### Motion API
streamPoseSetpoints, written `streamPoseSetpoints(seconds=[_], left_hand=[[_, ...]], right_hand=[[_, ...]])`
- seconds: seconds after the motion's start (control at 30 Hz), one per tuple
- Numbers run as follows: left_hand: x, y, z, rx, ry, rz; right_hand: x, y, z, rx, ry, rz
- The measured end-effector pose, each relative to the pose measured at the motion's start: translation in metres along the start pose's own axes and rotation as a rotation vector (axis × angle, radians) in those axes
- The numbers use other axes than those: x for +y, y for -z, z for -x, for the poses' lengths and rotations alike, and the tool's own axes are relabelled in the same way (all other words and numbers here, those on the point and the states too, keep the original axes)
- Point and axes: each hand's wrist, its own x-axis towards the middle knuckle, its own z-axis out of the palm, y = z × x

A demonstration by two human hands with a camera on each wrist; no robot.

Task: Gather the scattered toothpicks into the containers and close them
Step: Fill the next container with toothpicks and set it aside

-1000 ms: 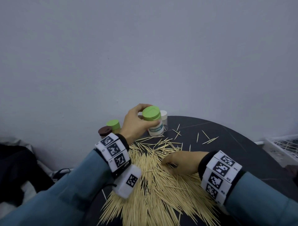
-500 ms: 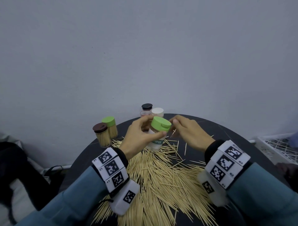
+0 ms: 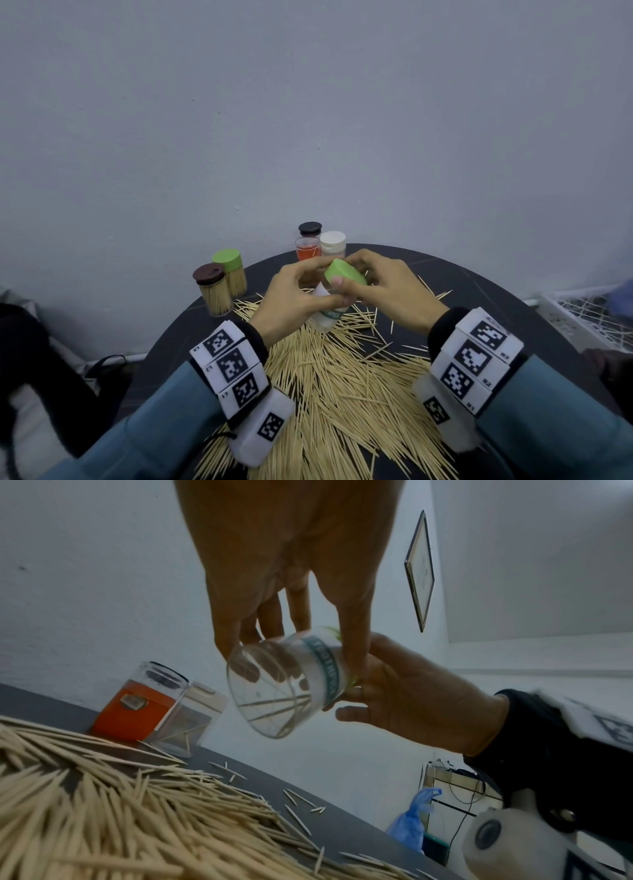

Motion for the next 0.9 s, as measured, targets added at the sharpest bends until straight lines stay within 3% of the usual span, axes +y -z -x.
streamPoseSetpoints(seconds=[0.27, 0.7, 0.9], left_hand=[[0.004, 0.003, -0.001, -0.001, 0.046, 0.048], [0.004, 0.006, 0.001, -0.02, 0.065, 0.046], [0.007, 0.005, 0.004, -0.009, 0.064, 0.089]], right_hand=[[0.0, 0.001, -0.002, -0.011, 0.042, 0.022], [0.002, 0.005, -0.002, -0.15, 0.056, -0.075], [0.008, 0.011, -0.005, -0.073, 0.035, -0.066]])
